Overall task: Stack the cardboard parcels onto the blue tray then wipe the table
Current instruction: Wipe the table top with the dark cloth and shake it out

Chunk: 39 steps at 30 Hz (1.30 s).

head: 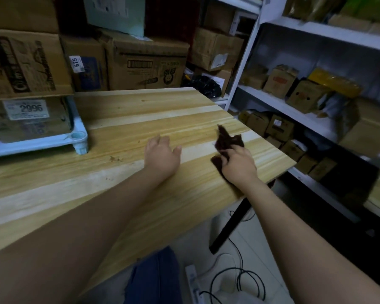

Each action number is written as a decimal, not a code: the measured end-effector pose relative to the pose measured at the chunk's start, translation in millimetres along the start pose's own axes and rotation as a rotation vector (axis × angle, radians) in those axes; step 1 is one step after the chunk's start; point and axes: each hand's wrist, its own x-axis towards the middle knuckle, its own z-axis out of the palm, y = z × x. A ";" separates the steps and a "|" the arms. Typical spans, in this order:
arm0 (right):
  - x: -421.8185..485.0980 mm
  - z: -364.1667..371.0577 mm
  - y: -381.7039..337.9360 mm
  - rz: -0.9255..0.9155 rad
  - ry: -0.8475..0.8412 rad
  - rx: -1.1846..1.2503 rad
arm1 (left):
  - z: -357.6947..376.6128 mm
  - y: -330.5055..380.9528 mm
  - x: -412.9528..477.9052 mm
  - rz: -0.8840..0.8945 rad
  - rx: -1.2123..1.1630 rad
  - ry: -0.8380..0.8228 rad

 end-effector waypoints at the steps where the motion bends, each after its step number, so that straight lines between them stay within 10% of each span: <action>1: -5.6 0.6 -11.0 -0.054 -0.004 0.021 | -6.0 -4.7 -7.6 -0.016 -0.012 0.041; 22: -81.3 6.6 -273.4 -0.980 -0.292 0.378 | -159.0 -130.5 -93.9 -0.466 0.012 0.337; 31: -105.1 -11.9 -319.1 -0.924 -0.567 0.622 | -203.9 -159.2 -135.9 -0.508 -0.035 0.370; 39: -101.1 -14.4 -332.2 -0.690 -0.424 0.497 | -233.4 -175.4 -162.1 -0.568 -0.034 0.414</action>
